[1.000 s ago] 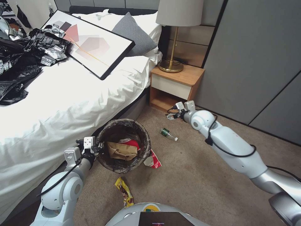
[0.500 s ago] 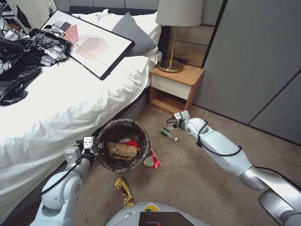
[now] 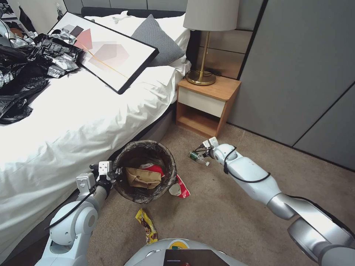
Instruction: Pick up the trash bin, then pick up the garbage from the floor and place it into the trash bin.
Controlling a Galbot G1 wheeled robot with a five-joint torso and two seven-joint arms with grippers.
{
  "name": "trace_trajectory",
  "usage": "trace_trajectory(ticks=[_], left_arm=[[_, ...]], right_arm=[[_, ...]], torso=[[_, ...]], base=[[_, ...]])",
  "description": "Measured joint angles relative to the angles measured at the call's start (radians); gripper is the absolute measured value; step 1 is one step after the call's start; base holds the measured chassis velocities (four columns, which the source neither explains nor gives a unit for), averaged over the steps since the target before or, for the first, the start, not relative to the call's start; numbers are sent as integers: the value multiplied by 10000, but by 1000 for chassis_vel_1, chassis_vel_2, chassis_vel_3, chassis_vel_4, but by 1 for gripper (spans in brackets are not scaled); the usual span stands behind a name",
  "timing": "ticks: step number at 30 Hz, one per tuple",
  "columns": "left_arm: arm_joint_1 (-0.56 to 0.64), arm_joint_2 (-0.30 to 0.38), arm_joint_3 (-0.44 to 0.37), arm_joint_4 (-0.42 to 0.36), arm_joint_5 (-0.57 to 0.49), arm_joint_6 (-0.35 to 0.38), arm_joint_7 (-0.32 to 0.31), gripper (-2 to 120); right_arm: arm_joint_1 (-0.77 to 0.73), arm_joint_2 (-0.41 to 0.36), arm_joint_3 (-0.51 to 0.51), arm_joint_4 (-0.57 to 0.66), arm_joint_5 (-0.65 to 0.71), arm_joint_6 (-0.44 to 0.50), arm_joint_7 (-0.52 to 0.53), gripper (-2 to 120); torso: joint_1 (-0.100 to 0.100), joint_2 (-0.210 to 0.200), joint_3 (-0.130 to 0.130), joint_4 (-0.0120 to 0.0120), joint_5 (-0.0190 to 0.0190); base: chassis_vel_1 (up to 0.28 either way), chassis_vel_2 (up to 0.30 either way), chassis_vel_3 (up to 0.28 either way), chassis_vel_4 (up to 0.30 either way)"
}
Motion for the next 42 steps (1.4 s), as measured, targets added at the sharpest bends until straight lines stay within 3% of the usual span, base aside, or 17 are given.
trace_trajectory(ticks=[5,8,12,19,31,42], left_arm=[[-11,-4,0,28,-2,0,5,0],[-12,-26,-2,39,0,0,7,0],[2,-15,-84,33,-14,0,18,0],[16,-29,-84,-34,-29,0,44,0],[-10,-16,-58,-66,-31,0,46,0],[-4,-11,-73,-68,-27,0,46,0]], right_arm=[[176,422,-131,-553,-386,159,-260,100],[757,1775,-334,-2301,-1150,648,-803,100],[1079,2278,-353,-3058,-1510,838,-992,100],[1324,2669,-61,-4304,-2395,1179,-1267,100],[1184,2644,141,-4574,-2637,1343,-1325,100],[1542,3081,458,-5777,-3693,1949,-1808,100]], torso=[[0,0,0,0,3],[0,0,0,5,0],[0,0,0,0,-1],[0,0,0,0,0],[0,0,0,-1,2],[0,0,0,3,2]], base=[[0,0,0,0],[0,0,0,0],[0,0,0,0],[0,0,0,0],[0,0,0,0],[0,0,0,0]])
